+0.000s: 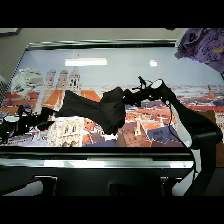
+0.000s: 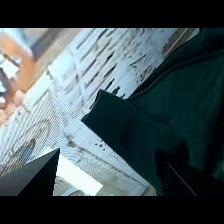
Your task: Fold the clothes and pants, and hang the long-sleeved shirts on hangers.
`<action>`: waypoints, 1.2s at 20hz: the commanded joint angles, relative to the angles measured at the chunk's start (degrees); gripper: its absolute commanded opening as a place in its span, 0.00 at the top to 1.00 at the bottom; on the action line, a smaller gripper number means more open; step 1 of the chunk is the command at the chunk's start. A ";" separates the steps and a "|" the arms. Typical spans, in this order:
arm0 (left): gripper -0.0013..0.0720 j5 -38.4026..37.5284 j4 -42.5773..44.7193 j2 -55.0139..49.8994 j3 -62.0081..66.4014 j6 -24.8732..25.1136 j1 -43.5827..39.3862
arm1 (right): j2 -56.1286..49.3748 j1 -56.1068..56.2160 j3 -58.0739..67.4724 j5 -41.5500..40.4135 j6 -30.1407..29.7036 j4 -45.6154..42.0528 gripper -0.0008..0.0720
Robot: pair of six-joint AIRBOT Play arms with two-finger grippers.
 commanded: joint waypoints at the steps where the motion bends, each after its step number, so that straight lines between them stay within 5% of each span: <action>1: 0.02 3.43 -2.84 -3.34 1.31 1.36 -1.77 | 0.07 0.04 0.04 0.85 0.22 -0.02 0.94; 5: 0.05 4.50 -3.28 -7.10 4.09 1.14 -3.85 | 0.42 0.04 0.04 1.53 0.20 -0.04 0.94; 7: 0.45 4.07 -3.28 -8.35 5.11 1.16 -5.01 | 0.81 0.04 0.04 1.57 0.20 -0.13 0.94; 8: 0.77 4.17 -3.28 -8.35 5.20 1.20 -5.57 | 1.07 0.04 0.04 1.55 0.17 -0.17 0.94; 9: 0.95 4.24 -3.30 -8.24 5.20 1.44 -5.88 | 1.33 0.04 0.04 1.44 0.17 -0.24 0.94; 16: 0.96 2.67 -3.15 -2.91 14.01 6.03 -5.77 | 8.28 0.04 0.04 -0.20 -0.09 -7.76 0.94; 24: 0.96 -1.57 2.78 15.52 36.41 5.97 -5.20 | 37.05 0.04 0.07 -10.43 -0.02 -30.86 0.94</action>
